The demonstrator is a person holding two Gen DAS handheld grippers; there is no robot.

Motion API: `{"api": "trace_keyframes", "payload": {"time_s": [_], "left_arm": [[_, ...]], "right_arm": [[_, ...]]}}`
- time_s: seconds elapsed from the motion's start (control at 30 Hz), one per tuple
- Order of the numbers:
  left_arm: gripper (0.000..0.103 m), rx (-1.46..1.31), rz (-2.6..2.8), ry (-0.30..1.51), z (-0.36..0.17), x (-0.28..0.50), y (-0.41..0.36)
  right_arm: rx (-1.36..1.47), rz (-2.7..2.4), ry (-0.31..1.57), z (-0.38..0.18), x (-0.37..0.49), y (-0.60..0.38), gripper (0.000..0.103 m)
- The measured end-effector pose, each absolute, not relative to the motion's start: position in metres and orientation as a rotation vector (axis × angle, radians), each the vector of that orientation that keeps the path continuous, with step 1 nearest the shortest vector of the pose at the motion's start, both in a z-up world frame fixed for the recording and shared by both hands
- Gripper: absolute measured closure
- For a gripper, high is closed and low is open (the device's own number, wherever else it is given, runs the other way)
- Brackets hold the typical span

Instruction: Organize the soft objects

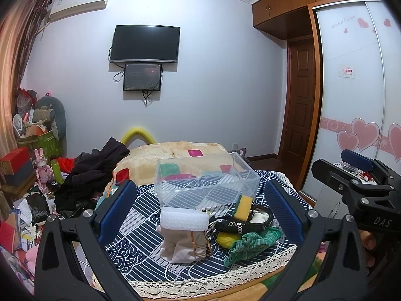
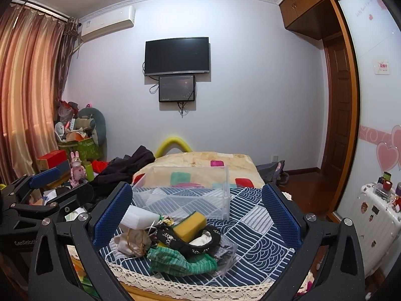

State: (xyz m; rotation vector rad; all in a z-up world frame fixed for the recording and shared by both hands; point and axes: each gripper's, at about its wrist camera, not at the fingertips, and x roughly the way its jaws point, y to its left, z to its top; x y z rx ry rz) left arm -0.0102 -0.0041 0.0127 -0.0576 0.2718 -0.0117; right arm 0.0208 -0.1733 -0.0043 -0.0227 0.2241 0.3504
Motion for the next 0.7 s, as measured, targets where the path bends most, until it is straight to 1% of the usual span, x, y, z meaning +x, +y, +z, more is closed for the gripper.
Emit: {"api": "trace_keyframes", "payload": {"time_s": [0.47,0.7], "left_arm": [[0.000,-0.058,-0.015,0.275,0.011,-0.007,-0.003],[0.000,-0.124,-0.038,0.359,-0.012,0.018,0.014]], "right_arm": [[-0.012,0.362,0.225,-0.007,0.022,-0.177,0.000],[0.007,0.357,0.266,-0.016,0.034,-0.180,0.000]]}}
